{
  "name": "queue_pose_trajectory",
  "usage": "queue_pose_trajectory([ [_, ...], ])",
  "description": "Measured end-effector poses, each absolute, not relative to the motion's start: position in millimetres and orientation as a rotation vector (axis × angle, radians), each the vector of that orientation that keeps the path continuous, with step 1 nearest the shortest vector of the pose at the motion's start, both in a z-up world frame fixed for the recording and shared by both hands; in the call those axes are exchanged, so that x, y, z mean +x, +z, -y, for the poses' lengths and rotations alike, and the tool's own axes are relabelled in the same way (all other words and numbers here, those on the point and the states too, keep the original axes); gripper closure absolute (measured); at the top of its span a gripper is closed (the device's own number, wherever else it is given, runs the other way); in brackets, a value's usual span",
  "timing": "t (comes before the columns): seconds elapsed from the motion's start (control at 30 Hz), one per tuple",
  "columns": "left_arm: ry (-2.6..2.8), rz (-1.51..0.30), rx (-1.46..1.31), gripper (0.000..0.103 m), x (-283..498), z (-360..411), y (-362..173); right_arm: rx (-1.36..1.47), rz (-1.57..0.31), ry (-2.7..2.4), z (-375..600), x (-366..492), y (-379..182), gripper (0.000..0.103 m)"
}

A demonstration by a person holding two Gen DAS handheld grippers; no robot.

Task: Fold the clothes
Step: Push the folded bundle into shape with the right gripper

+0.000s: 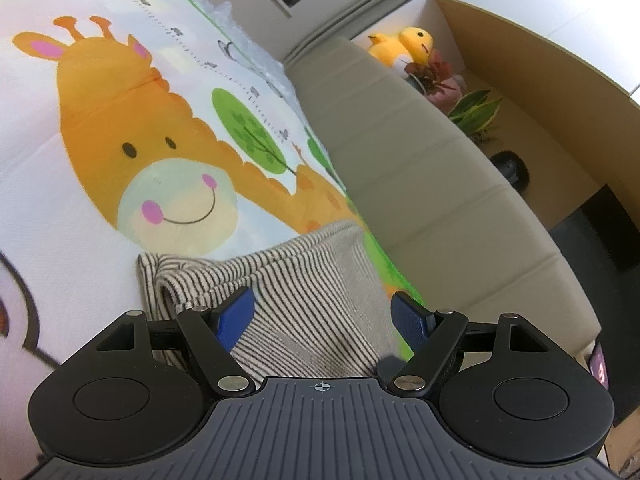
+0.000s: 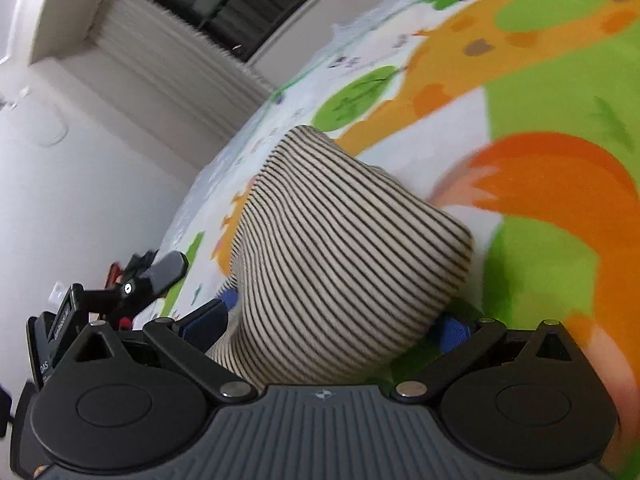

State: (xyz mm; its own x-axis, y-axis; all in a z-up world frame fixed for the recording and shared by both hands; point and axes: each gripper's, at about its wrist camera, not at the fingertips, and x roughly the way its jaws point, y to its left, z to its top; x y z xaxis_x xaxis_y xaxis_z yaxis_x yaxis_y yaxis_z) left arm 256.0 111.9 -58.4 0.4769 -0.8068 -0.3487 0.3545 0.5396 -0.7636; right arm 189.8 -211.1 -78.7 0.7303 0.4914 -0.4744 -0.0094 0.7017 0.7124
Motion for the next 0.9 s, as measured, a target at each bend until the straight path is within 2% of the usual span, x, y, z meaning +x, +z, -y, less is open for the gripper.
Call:
queue_pose_trajectory([
  [0.23, -0.759, -0.796, -0.662, 0.013, 240, -115, -52, 0.624, -0.685, 0.303, 206, 236, -79, 0.006],
  [0.33, -0.754, -0.801, -0.636, 0.008, 234, -112, -48, 0.534, -0.679, 0.318, 196, 245, -80, 0.0],
  [0.4, -0.748, -0.793, -0.583, 0.007, 231, -108, -41, 0.461, -0.66, 0.325, 189, 245, -82, 0.0],
  [0.63, -0.681, -0.634, -0.372, 0.001, 227, -99, 2, 0.454, -0.6, 0.343, 190, 233, -90, 0.0],
  [0.9, -0.497, -0.809, -0.257, 0.001, 265, -100, -42, 0.47, -0.576, 0.353, 193, 227, -92, 0.0],
])
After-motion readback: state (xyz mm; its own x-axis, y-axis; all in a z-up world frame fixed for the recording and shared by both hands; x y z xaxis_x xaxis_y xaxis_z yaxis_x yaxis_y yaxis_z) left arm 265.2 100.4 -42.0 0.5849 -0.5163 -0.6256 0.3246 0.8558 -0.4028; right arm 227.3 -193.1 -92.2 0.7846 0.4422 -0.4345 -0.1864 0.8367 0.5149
